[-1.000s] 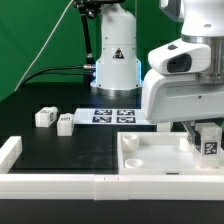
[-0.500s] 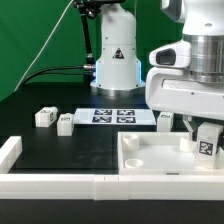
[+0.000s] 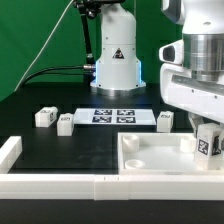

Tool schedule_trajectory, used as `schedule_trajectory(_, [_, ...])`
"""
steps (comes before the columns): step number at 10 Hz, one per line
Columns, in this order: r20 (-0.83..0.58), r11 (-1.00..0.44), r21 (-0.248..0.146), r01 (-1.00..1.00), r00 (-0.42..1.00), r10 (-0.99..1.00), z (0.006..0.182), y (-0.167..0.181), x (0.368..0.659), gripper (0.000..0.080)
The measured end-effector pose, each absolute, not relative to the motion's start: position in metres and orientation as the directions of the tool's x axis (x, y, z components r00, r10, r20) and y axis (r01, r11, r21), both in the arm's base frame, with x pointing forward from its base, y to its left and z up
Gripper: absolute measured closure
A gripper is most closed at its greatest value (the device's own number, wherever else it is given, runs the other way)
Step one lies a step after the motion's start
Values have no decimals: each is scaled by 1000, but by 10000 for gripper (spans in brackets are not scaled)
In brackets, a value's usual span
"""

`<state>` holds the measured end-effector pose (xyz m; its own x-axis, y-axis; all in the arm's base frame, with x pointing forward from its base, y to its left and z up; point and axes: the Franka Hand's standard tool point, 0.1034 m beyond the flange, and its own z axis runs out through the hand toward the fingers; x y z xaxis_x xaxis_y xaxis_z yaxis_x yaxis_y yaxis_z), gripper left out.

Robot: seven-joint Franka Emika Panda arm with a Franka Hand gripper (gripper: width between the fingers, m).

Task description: Assemble one leg

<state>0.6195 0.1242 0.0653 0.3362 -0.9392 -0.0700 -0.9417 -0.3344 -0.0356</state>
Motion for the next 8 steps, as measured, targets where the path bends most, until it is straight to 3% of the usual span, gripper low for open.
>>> schedule_trajectory(1, [-75,-321,-36,-946,323,-944,65,124,620,509])
schedule_trajectory(2, [-76,-333,-37,-942,335,-939,65,124,620,437])
schedule_trajectory(3, [-74,-371,-41,-928,373,-925,65,124,620,437])
schedule_trajectory(4, [-75,-371,-41,-928,373,-925,65,125,619,253])
schedule_trajectory(5, [-70,-426,-44,-904,428,-901,65,125,619,253])
schedule_trajectory(6, [-49,-620,-51,-783,622,-782,66,125,620,171])
schedule_trajectory(8, [-32,-789,-54,-612,791,-611,66,127,619,156])
